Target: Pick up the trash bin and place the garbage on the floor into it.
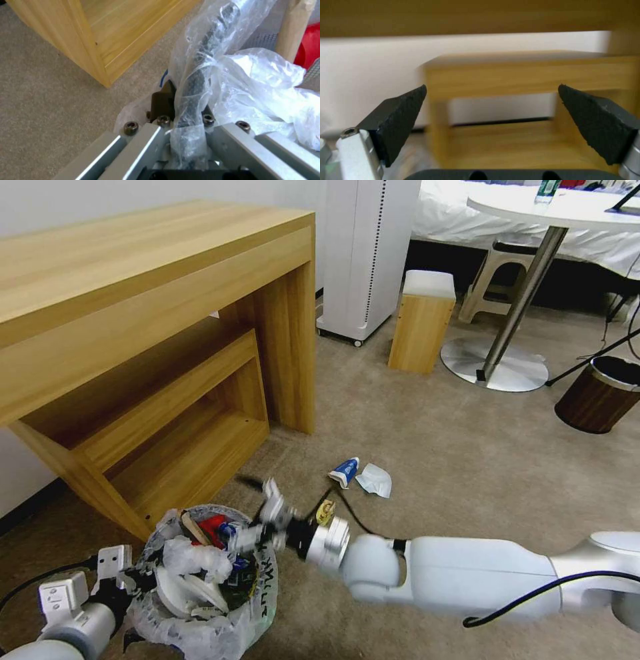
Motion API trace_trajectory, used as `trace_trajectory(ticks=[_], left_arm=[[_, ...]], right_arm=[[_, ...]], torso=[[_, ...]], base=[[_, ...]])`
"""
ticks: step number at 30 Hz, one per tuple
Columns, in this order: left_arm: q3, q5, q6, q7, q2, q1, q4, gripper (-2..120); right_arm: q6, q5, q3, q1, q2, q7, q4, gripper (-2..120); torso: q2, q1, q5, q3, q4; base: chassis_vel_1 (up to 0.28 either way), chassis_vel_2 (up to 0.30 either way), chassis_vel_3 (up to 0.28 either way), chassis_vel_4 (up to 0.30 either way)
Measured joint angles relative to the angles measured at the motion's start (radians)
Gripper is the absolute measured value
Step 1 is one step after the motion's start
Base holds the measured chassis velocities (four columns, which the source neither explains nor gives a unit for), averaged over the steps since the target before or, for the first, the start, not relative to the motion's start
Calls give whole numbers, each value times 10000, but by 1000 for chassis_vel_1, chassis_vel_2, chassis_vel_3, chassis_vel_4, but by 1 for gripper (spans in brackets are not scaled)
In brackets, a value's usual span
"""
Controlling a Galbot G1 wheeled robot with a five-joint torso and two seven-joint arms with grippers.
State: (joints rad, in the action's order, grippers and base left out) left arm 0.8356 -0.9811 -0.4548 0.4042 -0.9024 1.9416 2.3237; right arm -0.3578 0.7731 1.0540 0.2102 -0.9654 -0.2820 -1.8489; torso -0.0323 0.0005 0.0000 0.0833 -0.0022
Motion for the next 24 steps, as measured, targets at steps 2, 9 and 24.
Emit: trace_trajectory(ticks=[2, 9, 24], left_arm=[[0, 0, 8, -2, -10, -23, -17, 0], [-111, 111, 31, -17, -278, -162, -66, 0], [-182, 194, 117, -82, -354, -271, -228, 0]], right_arm=[[322, 525, -775, 256, 75, -350, -204, 100], [2654, 3130, -5387, 2734, 943, -3243, -1028, 100], [5887, 5007, -8731, 7513, 1830, -6755, -1572, 99]], torso=[[0, 0, 1, 0, 0], [0, 1, 2, 0, -2], [0, 0, 2, -1, 0]], base=[[0, 0, 0, 0], [0, 0, 0, 0], [0, 0, 0, 0]])
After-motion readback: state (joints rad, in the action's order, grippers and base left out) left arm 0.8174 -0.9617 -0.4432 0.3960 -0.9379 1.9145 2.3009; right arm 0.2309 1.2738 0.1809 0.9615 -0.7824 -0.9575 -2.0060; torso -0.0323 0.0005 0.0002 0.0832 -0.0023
